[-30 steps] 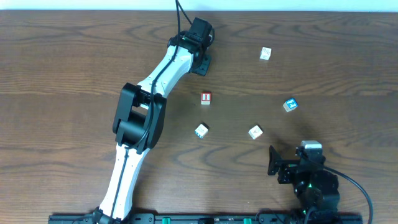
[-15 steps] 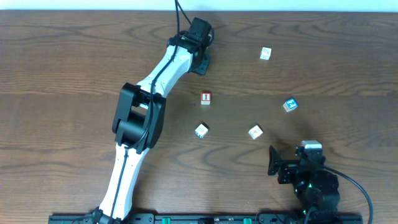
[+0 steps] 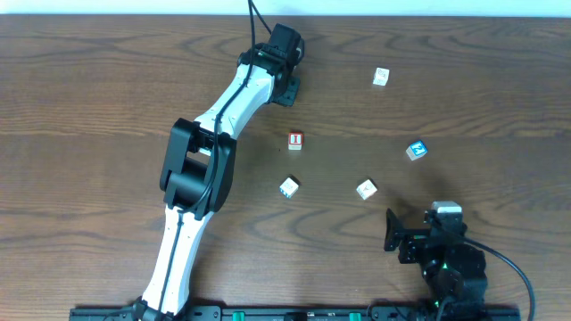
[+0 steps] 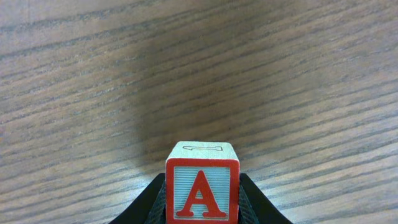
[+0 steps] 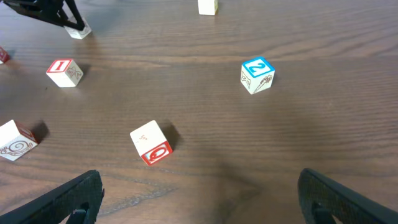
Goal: Spell out Ai2
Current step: 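Close left gripper on the 'A' block and lift it, then carry the 'A' block down beside the left of the 'I' block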
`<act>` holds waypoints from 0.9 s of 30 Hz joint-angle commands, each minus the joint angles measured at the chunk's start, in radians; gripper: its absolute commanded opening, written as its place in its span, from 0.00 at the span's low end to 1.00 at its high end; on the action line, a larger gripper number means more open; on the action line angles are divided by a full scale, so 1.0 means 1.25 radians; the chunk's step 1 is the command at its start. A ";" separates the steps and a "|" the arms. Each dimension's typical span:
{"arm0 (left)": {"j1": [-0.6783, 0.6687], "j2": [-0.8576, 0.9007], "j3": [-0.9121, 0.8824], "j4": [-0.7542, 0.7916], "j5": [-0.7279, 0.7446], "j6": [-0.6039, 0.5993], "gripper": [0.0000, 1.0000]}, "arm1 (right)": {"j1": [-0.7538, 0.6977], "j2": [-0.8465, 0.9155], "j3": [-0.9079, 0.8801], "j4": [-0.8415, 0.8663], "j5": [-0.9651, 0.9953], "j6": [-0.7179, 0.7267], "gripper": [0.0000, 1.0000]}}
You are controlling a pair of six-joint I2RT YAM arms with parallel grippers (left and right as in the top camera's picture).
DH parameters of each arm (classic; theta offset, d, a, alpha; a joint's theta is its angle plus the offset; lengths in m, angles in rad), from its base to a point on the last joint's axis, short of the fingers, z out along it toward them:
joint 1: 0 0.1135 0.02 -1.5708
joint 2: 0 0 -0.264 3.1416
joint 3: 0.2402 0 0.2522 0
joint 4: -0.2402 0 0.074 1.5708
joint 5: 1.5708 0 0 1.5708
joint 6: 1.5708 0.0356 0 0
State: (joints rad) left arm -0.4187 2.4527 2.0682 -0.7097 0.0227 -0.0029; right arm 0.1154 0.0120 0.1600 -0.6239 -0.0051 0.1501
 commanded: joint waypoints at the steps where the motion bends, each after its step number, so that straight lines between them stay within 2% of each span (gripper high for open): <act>1: 0.005 0.011 0.024 -0.032 -0.003 -0.002 0.25 | -0.006 -0.005 -0.005 0.000 -0.005 -0.005 0.99; 12: 0.004 -0.107 0.103 -0.181 -0.003 -0.025 0.06 | -0.006 -0.005 -0.005 0.000 -0.005 -0.005 0.99; 20: 0.004 -0.202 0.096 -0.311 -0.001 -0.046 0.06 | -0.006 -0.005 -0.005 0.000 -0.005 -0.005 0.99; 23: 0.002 -0.277 0.031 -0.297 0.003 -0.058 0.06 | -0.006 -0.005 -0.005 0.000 -0.005 -0.005 0.99; 27: -0.002 -0.415 -0.167 -0.184 0.006 -0.069 0.06 | -0.006 -0.005 -0.005 0.000 -0.005 -0.005 0.99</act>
State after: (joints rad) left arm -0.4198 2.0384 1.9820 -0.9890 0.0231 -0.0620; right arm 0.1154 0.0120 0.1600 -0.6239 -0.0051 0.1501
